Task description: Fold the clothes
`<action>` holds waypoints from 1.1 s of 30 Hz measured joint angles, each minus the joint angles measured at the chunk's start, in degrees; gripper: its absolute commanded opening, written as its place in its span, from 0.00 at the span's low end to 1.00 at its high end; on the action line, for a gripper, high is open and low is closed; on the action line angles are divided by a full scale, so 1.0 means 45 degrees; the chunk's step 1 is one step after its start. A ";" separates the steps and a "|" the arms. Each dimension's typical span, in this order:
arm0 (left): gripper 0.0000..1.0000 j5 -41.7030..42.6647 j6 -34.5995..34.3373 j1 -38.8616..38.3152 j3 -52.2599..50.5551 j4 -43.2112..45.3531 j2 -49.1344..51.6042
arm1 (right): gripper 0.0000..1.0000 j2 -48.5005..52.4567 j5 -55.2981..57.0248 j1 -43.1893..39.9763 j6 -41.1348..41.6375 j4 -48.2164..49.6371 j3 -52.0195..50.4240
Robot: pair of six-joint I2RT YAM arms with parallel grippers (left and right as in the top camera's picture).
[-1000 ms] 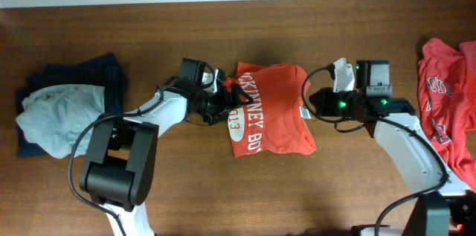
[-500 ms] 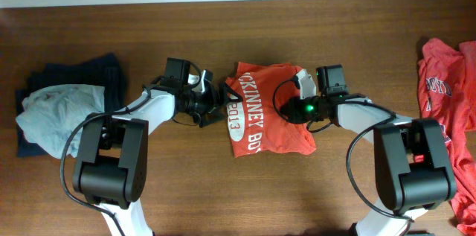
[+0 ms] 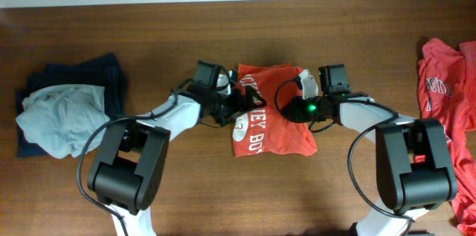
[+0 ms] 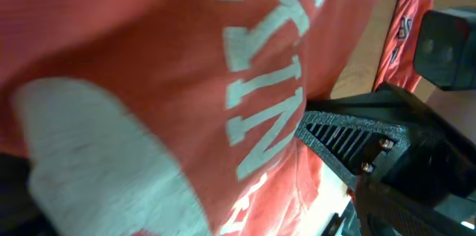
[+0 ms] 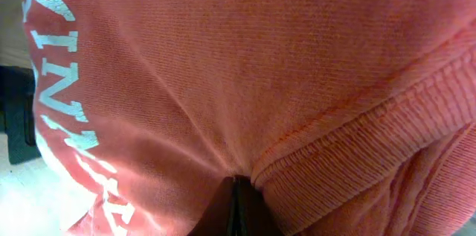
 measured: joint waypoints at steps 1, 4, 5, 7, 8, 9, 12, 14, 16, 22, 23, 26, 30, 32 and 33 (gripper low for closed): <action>0.91 -0.0243 -0.0257 -0.0253 0.0000 0.0175 0.0000 | 0.04 0.0000 0.0000 0.0000 -0.0005 -0.0015 0.0000; 0.60 -0.0724 -0.0641 -0.0466 -0.0034 0.0510 0.0015 | 0.04 0.0000 0.0000 0.0000 0.0000 -0.0039 0.0010; 0.51 -0.0967 -0.0651 -0.0549 -0.0121 0.0806 0.0112 | 0.04 0.0000 0.0000 0.0000 0.0000 -0.0044 0.0010; 0.36 -0.1229 -0.0753 -0.0665 -0.0233 0.1234 0.0287 | 0.04 0.0000 0.0000 0.0000 0.0000 -0.0044 0.0010; 0.27 -0.1345 -0.0831 -0.0719 -0.0296 0.1472 0.0359 | 0.04 0.0000 0.0000 0.0000 0.0005 -0.0044 0.0010; 0.16 -0.1443 -0.0865 -0.0743 -0.0321 0.1574 0.0393 | 0.04 0.0000 0.0000 0.0000 -0.0005 -0.0049 0.0010; 0.01 -0.1549 -0.0860 -0.0772 -0.0389 0.1841 0.0500 | 0.04 0.0000 0.0000 -0.0015 -0.0005 -0.0078 0.0010; 0.01 -0.1549 -0.0646 -0.0767 -0.0389 0.1807 0.0500 | 0.04 -0.0005 -0.0039 -0.0049 -0.0005 -0.0384 0.0073; 0.01 -0.1462 -0.0359 -0.0685 -0.0389 0.1574 0.0476 | 0.04 -0.0078 -0.0131 -0.0151 -0.0044 -0.0962 0.0160; 0.00 -0.2205 0.0840 0.0301 -0.0568 -0.1243 -0.1307 | 0.04 -0.2215 -0.0126 -0.1394 -0.0418 -0.3555 0.0539; 0.01 -0.2783 0.0996 0.0641 -0.0651 -0.1831 -0.2273 | 0.04 -0.3070 -0.0083 -0.1681 -0.0437 -0.3857 0.0782; 0.00 -0.3866 0.1185 0.1214 -0.0646 -0.2283 -0.4381 | 0.06 -0.4828 -0.0063 -0.1957 -0.0452 -0.4201 0.1394; 0.01 -0.4881 0.1200 0.2098 -0.0646 -0.2458 -0.7072 | 0.06 -0.6693 -0.0092 -0.1904 -0.0476 -0.4342 0.1802; 0.01 -0.5149 0.1122 0.2837 -0.0646 -0.2215 -0.7723 | 0.06 -0.6936 -0.0087 -0.1899 -0.0427 -0.4517 0.1797; 0.01 -0.5246 0.1073 0.3313 -0.0646 -0.1953 -0.7898 | 0.06 -0.6931 -0.0083 -0.1899 -0.0389 -0.4614 0.1797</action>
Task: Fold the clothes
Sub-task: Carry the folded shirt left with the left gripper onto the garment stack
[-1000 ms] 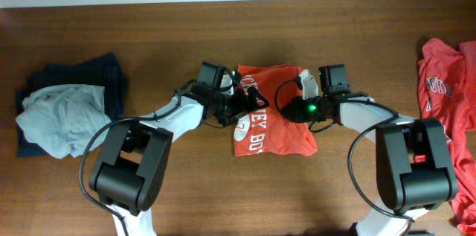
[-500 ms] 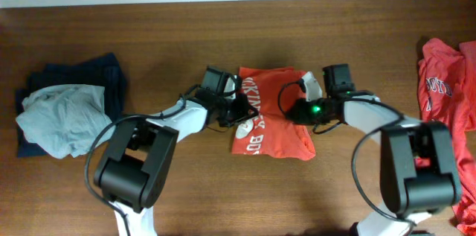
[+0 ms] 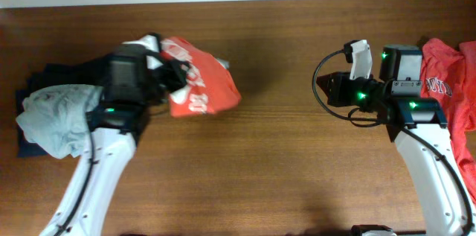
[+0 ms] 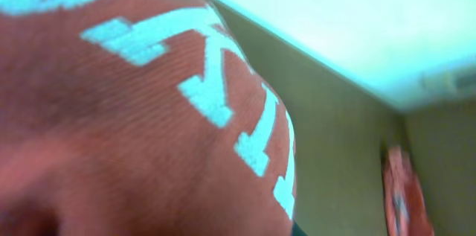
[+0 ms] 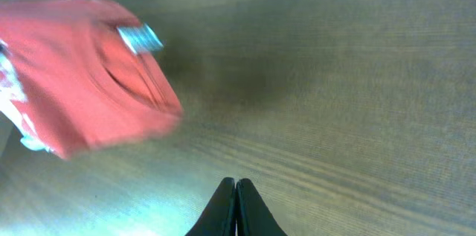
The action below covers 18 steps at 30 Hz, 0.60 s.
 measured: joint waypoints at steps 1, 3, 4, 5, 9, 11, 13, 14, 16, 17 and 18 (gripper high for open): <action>0.00 -0.0180 -0.0039 0.0719 0.0000 0.0389 -0.0121 | 0.06 0.0034 0.0000 0.0000 0.0010 -0.0117 0.0000; 0.00 -0.0199 -0.0029 0.1933 -0.0005 0.1044 -0.0151 | 0.06 0.0049 0.0000 0.0010 0.0019 -0.0335 0.0000; 0.00 -0.0058 0.0058 0.2900 -0.0005 0.1700 -0.0146 | 0.06 0.0049 0.0005 0.0010 0.0019 -0.0389 0.0000; 0.00 0.0112 0.0117 0.3551 -0.0005 0.1996 -0.0160 | 0.06 0.0049 0.0000 0.0010 0.0019 -0.0398 0.0000; 0.00 0.1093 0.0452 0.5911 0.0117 0.2696 -0.0155 | 0.06 0.0049 0.0000 0.0010 0.0024 -0.0432 0.0000; 0.00 0.1302 0.0544 0.6368 0.0223 0.2565 -0.0155 | 0.06 0.0058 0.0000 0.0010 0.0024 -0.0437 0.0000; 0.00 0.1627 0.0675 0.7028 0.0568 0.1632 -0.0155 | 0.06 0.0058 0.0000 0.0010 0.0029 -0.0442 0.0000; 0.00 0.1642 0.0724 0.7295 0.0699 0.1030 -0.0160 | 0.06 0.0058 0.0000 0.0010 0.0029 -0.0457 0.0000; 0.00 0.1515 0.0923 0.7645 0.0767 0.0219 -0.0155 | 0.06 0.0058 0.0000 0.0010 0.0044 -0.0500 0.0000; 0.00 0.1311 0.1166 0.7825 0.0772 -0.0282 -0.0155 | 0.06 0.0058 0.0000 0.0010 0.0049 -0.0515 0.0000; 0.00 0.1137 0.1389 0.7927 0.0772 -0.0573 -0.0146 | 0.06 0.0058 0.0000 0.0010 0.0049 -0.0534 0.0000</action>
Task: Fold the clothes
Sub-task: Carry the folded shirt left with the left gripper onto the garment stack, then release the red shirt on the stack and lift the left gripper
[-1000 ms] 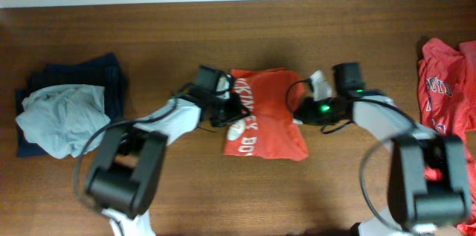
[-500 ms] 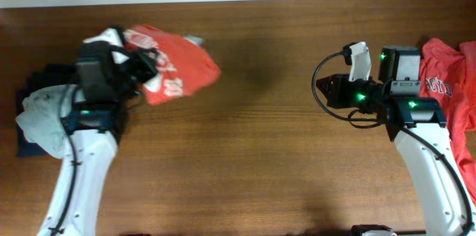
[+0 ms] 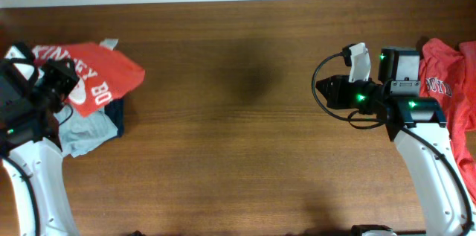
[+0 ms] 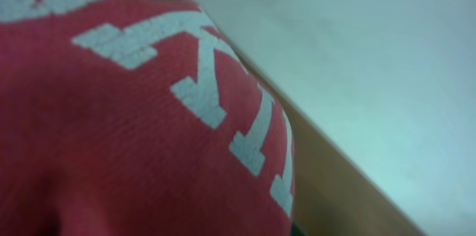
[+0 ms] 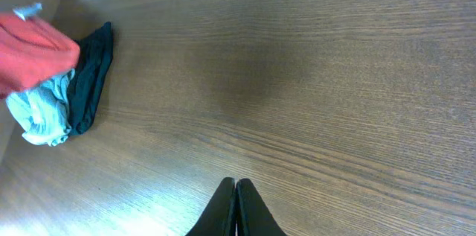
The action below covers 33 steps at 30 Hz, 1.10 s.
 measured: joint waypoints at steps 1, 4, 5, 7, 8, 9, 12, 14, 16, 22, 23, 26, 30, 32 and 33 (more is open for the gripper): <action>0.00 -0.0165 0.0233 0.0087 0.0000 -0.0170 0.0024 | 0.06 0.0000 0.0000 0.0000 0.0000 0.0005 0.0000; 0.00 -0.0481 0.0908 0.0350 0.0000 -0.0248 0.0243 | 0.06 0.0000 0.0005 0.0000 0.0010 0.0005 0.0000; 0.00 -0.0544 0.1083 0.0432 0.0000 -0.0214 0.0345 | 0.06 0.0000 0.0000 0.0000 0.0010 0.0005 0.0000; 0.00 -0.0622 0.1350 0.0646 0.0000 0.0010 0.0559 | 0.07 0.0000 0.0000 0.0000 0.0005 0.0005 0.0000; 0.00 -0.0636 0.1481 0.0763 0.0000 0.0214 0.0656 | 0.07 0.0000 0.0000 0.0000 0.0000 0.0000 0.0000; 0.00 -0.0661 0.1530 0.0835 0.0000 0.0325 0.0685 | 0.07 0.0000 0.0000 0.0000 0.0000 0.0005 0.0000; 0.00 -0.0724 0.1685 0.1083 0.0102 0.0423 0.0690 | 0.07 0.0000 0.0000 0.0000 0.0005 0.0005 0.0000; 0.00 -0.0733 0.1778 0.1214 0.0301 0.0413 0.0690 | 0.07 0.0000 0.0000 0.0000 0.0000 0.0005 0.0000; 0.00 -0.0729 0.1914 0.1282 0.0554 0.0408 0.0690 | 0.07 0.0000 0.0000 0.0000 0.0005 0.0005 0.0000; 0.00 -0.0792 0.2395 0.1316 0.1506 0.0398 0.0690 | 0.07 0.0000 0.0000 0.0000 0.0000 0.0000 0.0000; 0.00 -0.0869 0.2482 0.1316 0.1593 0.0345 0.0690 | 0.07 0.0000 0.0000 0.0000 0.0005 0.0000 0.0000; 0.00 -0.1030 0.2671 0.1311 0.1724 -0.0515 0.0709 | 0.07 0.0000 0.0000 0.0000 0.0000 0.0005 0.0000; 0.01 -0.1467 0.2521 0.1311 0.1792 -0.2351 0.1341 | 0.07 0.0000 0.0000 0.0000 0.0010 0.0000 0.0000; 0.05 -0.1734 0.2293 0.1311 0.1802 -0.3050 0.2001 | 0.07 0.0000 -0.0005 0.0000 0.0000 0.0000 0.0000; 0.14 -0.1831 0.2098 0.1311 0.1807 -0.3381 0.2356 | 0.07 0.0000 0.0000 0.0000 0.0005 -0.0005 0.0000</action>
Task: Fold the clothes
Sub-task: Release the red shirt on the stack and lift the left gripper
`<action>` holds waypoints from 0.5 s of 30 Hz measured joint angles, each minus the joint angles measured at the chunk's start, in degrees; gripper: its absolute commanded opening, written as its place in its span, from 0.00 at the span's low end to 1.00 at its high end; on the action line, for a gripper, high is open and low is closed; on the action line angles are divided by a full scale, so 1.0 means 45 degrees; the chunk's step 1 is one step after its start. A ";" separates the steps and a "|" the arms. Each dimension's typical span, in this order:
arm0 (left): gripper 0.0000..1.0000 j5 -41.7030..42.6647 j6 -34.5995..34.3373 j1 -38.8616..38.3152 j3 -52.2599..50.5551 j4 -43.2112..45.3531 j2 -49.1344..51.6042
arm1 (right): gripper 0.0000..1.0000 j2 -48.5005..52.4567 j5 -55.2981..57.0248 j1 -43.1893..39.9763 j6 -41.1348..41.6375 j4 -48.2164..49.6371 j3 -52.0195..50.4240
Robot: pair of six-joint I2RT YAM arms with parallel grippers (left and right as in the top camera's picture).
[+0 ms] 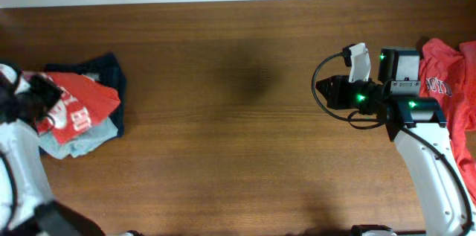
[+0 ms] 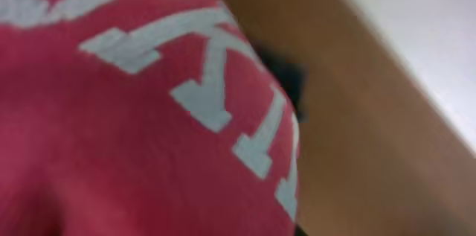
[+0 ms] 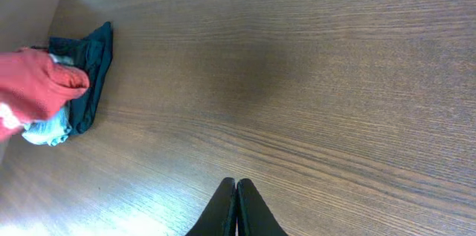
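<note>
A folded red shirt with white letters point(image 1: 78, 106) lies on top of a grey garment point(image 1: 85, 138) and a navy one point(image 1: 110, 72) at the table's left end. My left gripper point(image 1: 39, 102) is at the shirt's left edge and shut on it. The red cloth point(image 2: 134, 117) fills the left wrist view and hides the fingers. My right gripper point(image 1: 320, 87) hangs over the right half of the table, shut with nothing in it point(image 3: 236, 195). From the right wrist, the red shirt point(image 3: 33, 87) shows over the pile.
A heap of unfolded red clothes point(image 1: 446, 87) lies at the right edge, beside my right arm. Bare brown table point(image 1: 223, 132) stretches between the two arms. A white wall runs along the table's far side.
My left gripper has moved the red shirt toward the front and lower, from above the pile's far edge onto the grey and navy clothes. The right arm has not moved.
Both grippers were at the folded red shirt in the middle of the table. Then my left gripper held it left of centre while the right one stood shut and empty at the right. The shirt then hung over the left pile and now rests on it.
</note>
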 measured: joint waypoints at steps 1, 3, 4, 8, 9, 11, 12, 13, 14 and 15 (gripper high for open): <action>0.21 -0.0068 -0.0228 0.0000 0.0005 -0.0403 0.0437 | 0.07 0.0000 0.0000 0.0000 0.0000 0.0000 0.0000; 0.34 -0.0160 -0.0544 0.0005 0.0010 -0.0942 0.1059 | 0.07 0.0000 0.0000 0.0000 0.0000 0.0000 0.0000; 0.49 -0.0243 -0.0646 0.0015 0.0010 -0.1219 0.1282 | 0.07 0.0000 0.0000 0.0000 0.0005 -0.0005 0.0000; 0.75 -0.0646 -0.0593 0.0015 0.0010 -0.1700 0.1336 | 0.07 0.0000 0.0000 0.0000 0.0000 -0.0005 0.0000; 0.79 -0.0821 -0.0525 0.0015 0.0010 -0.2079 0.1234 | 0.08 0.0000 0.0000 0.0000 0.0000 -0.0005 0.0000; 0.84 -0.1234 -0.0350 0.0015 0.0015 -0.2720 0.0918 | 0.08 0.0000 0.0000 0.0000 0.0005 0.0005 0.0000; 0.85 -0.1583 -0.0291 0.0015 0.0010 -0.3113 0.0636 | 0.08 0.0000 0.0005 0.0000 -0.0005 0.0005 0.0000; 0.86 -0.1875 -0.0243 0.0015 0.0010 -0.3220 0.0364 | 0.08 0.0000 0.0005 0.0000 0.0000 -0.0010 0.0000; 0.87 -0.2152 -0.0146 0.0015 0.0010 -0.3206 0.0053 | 0.08 0.0000 0.0000 0.0000 -0.0005 0.0000 0.0000; 0.87 -0.2458 -0.0058 0.0024 0.0015 -0.3211 -0.0345 | 0.08 0.0000 0.0005 0.0000 -0.0005 -0.0005 0.0000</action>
